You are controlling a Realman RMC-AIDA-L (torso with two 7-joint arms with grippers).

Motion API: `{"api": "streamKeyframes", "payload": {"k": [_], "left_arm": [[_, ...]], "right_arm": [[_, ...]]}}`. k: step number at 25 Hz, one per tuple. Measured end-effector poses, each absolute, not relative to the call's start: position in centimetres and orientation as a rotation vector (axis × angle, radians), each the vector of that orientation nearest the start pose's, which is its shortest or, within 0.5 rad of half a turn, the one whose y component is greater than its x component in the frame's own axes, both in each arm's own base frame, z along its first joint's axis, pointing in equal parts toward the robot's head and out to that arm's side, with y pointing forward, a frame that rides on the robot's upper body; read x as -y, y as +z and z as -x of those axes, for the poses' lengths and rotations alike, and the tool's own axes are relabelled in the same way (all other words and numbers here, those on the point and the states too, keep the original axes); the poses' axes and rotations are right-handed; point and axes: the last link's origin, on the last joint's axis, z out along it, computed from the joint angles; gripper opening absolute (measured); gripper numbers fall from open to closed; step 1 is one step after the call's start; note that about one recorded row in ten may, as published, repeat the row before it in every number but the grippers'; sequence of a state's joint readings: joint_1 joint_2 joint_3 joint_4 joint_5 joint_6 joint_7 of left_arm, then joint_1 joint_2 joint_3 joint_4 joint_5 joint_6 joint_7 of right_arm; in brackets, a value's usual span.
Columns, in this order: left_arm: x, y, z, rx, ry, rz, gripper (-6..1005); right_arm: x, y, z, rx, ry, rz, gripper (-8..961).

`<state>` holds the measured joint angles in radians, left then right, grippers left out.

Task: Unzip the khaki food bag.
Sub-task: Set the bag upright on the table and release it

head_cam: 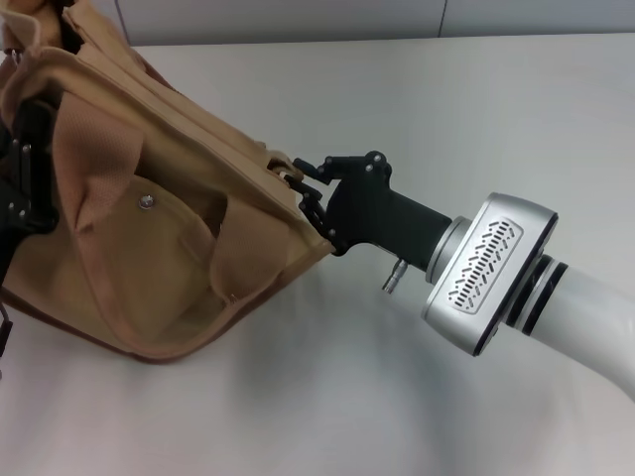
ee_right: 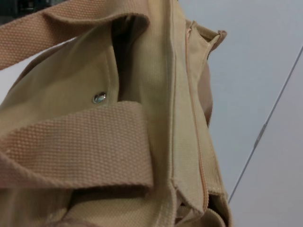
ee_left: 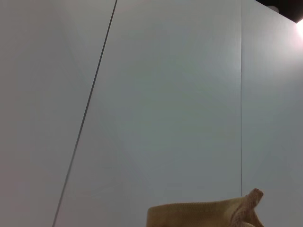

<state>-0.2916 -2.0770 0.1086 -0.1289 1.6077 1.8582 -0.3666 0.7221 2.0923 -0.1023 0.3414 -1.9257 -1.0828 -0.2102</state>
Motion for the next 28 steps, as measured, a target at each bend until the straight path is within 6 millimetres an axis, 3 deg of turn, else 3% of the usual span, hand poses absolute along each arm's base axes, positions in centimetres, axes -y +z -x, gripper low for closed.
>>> {"api": "streamKeyframes", "payload": {"k": [5, 12, 19, 28], "left_arm": [[-23.0, -0.2, 29.7, 0.353, -1.258, 1.634, 79], [-23.2, -0.6, 29.6, 0.361, -1.251, 1.66, 78], [-23.0, -1.8, 29.3, 0.384, -1.24, 1.748, 79], [-23.1, -4.4, 28.4, 0.455, -1.233, 1.894, 78]], "right_arm": [[-31.7, -13.8, -20.2, 0.193, 0.64, 2.334, 127], [-32.1, -13.2, -19.3, 0.167, 0.709, 2.283, 75], [-32.3, -10.8, -19.0, 0.057, 0.881, 2.126, 47], [-33.7, -8.1, -19.8, -0.186, 1.089, 2.108, 50]]}}
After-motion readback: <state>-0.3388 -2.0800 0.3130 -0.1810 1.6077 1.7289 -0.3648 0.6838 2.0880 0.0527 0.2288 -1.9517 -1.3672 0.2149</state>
